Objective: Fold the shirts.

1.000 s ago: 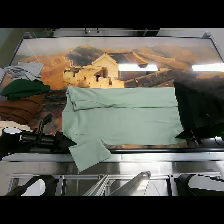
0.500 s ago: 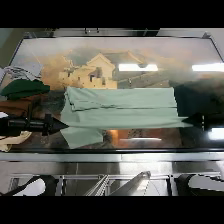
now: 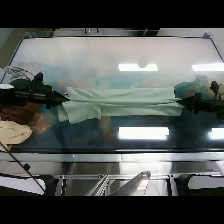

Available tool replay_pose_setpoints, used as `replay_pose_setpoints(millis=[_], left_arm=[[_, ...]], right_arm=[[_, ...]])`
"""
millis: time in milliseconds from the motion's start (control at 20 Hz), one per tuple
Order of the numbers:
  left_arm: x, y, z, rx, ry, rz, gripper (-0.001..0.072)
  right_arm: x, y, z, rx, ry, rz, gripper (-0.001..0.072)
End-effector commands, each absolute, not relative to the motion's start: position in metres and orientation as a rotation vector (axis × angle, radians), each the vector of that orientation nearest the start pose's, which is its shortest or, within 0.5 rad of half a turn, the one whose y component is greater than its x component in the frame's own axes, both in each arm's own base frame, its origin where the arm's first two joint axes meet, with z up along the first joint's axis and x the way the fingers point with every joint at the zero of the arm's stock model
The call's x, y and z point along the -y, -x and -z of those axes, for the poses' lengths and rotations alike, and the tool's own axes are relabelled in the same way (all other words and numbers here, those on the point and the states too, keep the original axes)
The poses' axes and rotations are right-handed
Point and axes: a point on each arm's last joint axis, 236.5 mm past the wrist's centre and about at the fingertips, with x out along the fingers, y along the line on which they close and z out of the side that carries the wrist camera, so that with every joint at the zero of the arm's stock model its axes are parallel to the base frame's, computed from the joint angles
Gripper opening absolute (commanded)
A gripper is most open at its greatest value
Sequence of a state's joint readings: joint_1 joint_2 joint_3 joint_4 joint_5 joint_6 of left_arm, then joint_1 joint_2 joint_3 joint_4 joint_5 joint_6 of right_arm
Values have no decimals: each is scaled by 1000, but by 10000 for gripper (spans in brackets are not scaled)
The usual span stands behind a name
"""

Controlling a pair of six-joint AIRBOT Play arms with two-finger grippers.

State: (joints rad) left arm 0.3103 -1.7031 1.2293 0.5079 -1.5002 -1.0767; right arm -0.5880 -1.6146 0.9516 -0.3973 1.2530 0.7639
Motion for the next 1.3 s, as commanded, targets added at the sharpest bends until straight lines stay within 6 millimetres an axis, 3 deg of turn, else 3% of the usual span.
replay_pose_setpoints(millis=[0, 150, 400, 450, 500, 550, 600, 650, 700, 750, 800, 900, 950, 1000, 1250], left_arm=[[90, -450, 12, -1329, 927, 737, 20], [85, -467, 27, -1358, 947, 731, 13], [84, -467, 61, -1439, 999, 713, 18], [84, -465, 65, -1453, 996, 711, 155], [84, -463, 63, -1460, 998, 719, 343], [82, -462, 56, -1457, 997, 739, 447], [81, -460, 44, -1461, 981, 776, 640], [80, -460, 31, -1473, 976, 794, 707], [77, -462, 17, -1472, 960, 809, 707], [76, -464, 3, -1471, 939, 822, 676], [79, -467, -9, -1457, 897, 845, 593], [88, -475, -27, -1420, 827, 869, 311], [96, -479, -34, -1401, 793, 885, 51], [106, -483, -38, -1383, 762, 897, 5], [164, -476, -40, -1404, 683, 972, 20]], right_arm=[[19, -437, 78, -941, -935, -396, 21], [21, -449, 90, -949, -922, -402, 20], [25, -460, 92, -930, -870, -413, 31], [25, -461, 90, -926, -863, -422, 134], [24, -460, 86, -931, -842, -448, 263], [22, -456, 82, -950, -808, -484, 265], [23, -450, 77, -982, -764, -510, 269], [28, -446, 72, -1020, -718, -518, 341], [38, -444, 71, -1074, -675, -479, 499], [53, -442, 72, -1130, -630, -421, 537], [65, -442, 73, -1169, -609, -366, 537], [69, -444, 75, -1189, -643, -326, 535], [65, -445, 77, -1190, -673, -336, 533], [60, -446, 81, -1196, -703, -352, 532], [19, -448, 105, -1247, -816, -446, 522]])
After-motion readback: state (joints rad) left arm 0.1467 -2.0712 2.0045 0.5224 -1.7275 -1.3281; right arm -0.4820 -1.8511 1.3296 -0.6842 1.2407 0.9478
